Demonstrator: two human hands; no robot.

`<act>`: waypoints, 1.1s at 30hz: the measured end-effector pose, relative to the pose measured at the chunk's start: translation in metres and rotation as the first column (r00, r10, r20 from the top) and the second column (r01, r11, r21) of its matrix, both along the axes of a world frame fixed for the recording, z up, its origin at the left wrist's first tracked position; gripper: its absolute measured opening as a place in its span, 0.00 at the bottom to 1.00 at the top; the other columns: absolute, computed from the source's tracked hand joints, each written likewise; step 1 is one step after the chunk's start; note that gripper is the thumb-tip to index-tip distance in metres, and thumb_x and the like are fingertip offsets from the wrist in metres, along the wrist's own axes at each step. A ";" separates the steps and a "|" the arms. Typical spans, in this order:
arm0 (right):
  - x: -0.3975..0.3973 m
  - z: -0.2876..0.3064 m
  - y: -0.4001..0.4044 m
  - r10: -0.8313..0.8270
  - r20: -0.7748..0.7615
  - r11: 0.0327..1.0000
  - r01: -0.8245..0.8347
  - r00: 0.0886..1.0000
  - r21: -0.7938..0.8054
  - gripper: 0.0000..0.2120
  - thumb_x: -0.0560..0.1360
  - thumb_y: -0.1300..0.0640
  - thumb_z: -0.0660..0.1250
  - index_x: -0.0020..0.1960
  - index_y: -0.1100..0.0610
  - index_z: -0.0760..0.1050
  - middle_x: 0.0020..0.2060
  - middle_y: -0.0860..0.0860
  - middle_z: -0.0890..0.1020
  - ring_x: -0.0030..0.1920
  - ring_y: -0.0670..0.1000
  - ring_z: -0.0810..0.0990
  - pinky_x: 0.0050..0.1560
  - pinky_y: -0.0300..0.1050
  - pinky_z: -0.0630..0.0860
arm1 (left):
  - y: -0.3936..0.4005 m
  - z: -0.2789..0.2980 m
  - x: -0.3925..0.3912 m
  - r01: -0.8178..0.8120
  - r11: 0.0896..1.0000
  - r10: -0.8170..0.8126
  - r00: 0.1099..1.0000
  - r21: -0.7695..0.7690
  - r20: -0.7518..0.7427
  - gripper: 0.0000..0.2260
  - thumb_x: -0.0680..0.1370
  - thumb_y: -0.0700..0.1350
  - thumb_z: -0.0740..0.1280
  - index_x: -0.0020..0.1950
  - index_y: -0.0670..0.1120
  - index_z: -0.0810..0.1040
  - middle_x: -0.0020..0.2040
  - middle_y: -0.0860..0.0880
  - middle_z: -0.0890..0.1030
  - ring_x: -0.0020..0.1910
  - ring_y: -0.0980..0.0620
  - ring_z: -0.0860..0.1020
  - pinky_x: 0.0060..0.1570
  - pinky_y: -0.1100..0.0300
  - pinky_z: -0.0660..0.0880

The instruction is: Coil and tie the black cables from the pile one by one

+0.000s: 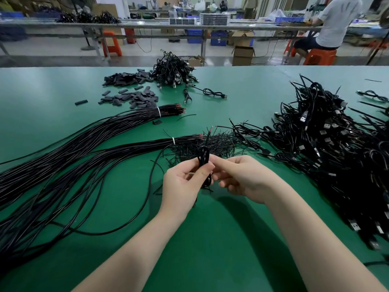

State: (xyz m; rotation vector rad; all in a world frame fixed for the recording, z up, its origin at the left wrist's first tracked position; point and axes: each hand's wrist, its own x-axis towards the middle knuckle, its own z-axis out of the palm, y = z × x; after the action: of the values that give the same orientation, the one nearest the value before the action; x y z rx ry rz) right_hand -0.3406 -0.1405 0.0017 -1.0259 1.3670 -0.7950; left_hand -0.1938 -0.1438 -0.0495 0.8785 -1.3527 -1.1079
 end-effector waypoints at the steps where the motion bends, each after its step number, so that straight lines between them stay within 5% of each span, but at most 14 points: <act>1: -0.002 0.001 0.000 0.014 0.017 1.000 -0.015 1.000 0.018 0.17 0.70 0.41 0.71 0.29 0.51 0.81 0.31 0.49 0.81 0.26 0.43 0.74 0.25 0.33 0.67 | 0.001 0.001 0.000 0.001 1.000 -0.001 1.000 -0.012 0.003 0.05 0.74 0.48 0.71 0.46 0.57 0.85 0.38 0.52 0.85 0.35 0.56 0.81 0.39 0.63 0.78; 4: -0.004 0.004 0.001 0.055 0.057 0.996 -0.059 0.997 0.062 0.17 0.62 0.38 0.72 0.31 0.52 0.82 0.32 0.48 0.82 0.27 0.43 0.76 0.26 0.33 0.69 | 0.001 0.001 0.000 -0.049 0.996 0.052 0.998 -0.068 0.041 0.07 0.74 0.46 0.72 0.46 0.59 0.85 0.40 0.57 0.85 0.35 0.61 0.78 0.37 0.68 0.75; 7: -0.003 0.005 0.002 0.079 0.027 0.994 -0.081 0.996 0.067 0.18 0.55 0.36 0.73 0.28 0.51 0.82 0.31 0.48 0.82 0.26 0.43 0.76 0.25 0.33 0.70 | 0.002 -0.001 0.000 -0.095 0.991 0.100 0.993 -0.098 0.058 0.07 0.73 0.50 0.73 0.48 0.60 0.85 0.42 0.56 0.86 0.38 0.57 0.79 0.40 0.60 0.77; 11: -0.006 0.004 0.002 0.128 0.064 0.985 -0.135 0.990 0.105 0.16 0.59 0.37 0.72 0.31 0.50 0.83 0.33 0.49 0.82 0.28 0.44 0.77 0.26 0.34 0.70 | 0.002 0.002 0.002 -0.097 0.985 0.108 0.992 -0.144 0.069 0.08 0.72 0.50 0.73 0.45 0.65 0.84 0.42 0.57 0.85 0.41 0.56 0.83 0.43 0.61 0.78; 15: -0.007 0.003 0.001 0.143 0.165 0.981 -0.162 0.976 0.106 0.12 0.63 0.42 0.73 0.35 0.51 0.84 0.34 0.49 0.82 0.28 0.44 0.77 0.26 0.34 0.70 | -0.002 0.000 0.005 -0.106 0.990 0.111 0.992 -0.094 0.051 0.04 0.71 0.45 0.75 0.44 0.55 0.85 0.42 0.51 0.86 0.43 0.50 0.84 0.45 0.57 0.78; 20: -0.012 0.006 0.002 0.153 0.225 0.981 -0.176 0.962 0.086 0.09 0.61 0.48 0.75 0.34 0.54 0.83 0.33 0.50 0.82 0.29 0.44 0.77 0.28 0.35 0.74 | 0.000 0.004 0.004 -0.069 0.994 0.070 0.997 -0.089 0.012 0.04 0.68 0.50 0.74 0.41 0.58 0.85 0.41 0.52 0.85 0.42 0.55 0.82 0.42 0.65 0.76; 25: -0.011 0.009 0.001 0.118 0.254 0.988 -0.141 0.960 0.071 0.06 0.63 0.54 0.75 0.35 0.57 0.84 0.34 0.53 0.83 0.30 0.46 0.79 0.30 0.36 0.77 | -0.002 0.001 0.006 -0.047 0.995 0.047 0.999 -0.087 -0.007 0.04 0.68 0.48 0.75 0.42 0.52 0.86 0.42 0.46 0.85 0.44 0.47 0.83 0.45 0.59 0.78; 30: -0.007 0.007 0.002 0.119 0.209 0.992 -0.107 0.971 -0.070 0.03 0.65 0.60 0.74 0.36 0.59 0.81 0.32 0.54 0.82 0.32 0.48 0.80 0.36 0.37 0.80 | -0.004 0.000 0.006 -0.028 0.999 0.027 0.999 -0.033 -0.028 0.06 0.68 0.48 0.76 0.42 0.50 0.86 0.41 0.47 0.86 0.43 0.52 0.84 0.44 0.61 0.79; 33: -0.002 0.004 0.000 0.089 -0.008 0.943 -0.086 0.996 -0.321 0.06 0.71 0.64 0.74 0.37 0.58 0.79 0.32 0.52 0.80 0.35 0.49 0.78 0.42 0.43 0.77 | -0.006 0.002 0.005 -0.025 0.995 0.039 0.990 0.100 -0.135 0.07 0.65 0.50 0.75 0.40 0.51 0.87 0.39 0.49 0.86 0.37 0.54 0.83 0.41 0.60 0.79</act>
State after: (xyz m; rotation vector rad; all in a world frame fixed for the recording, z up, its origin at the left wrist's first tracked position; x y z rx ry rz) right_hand -0.3424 -0.1405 0.0053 -1.3263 1.1991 -0.9739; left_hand -0.1890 -0.1494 -0.0475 0.8761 -1.1758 -1.1963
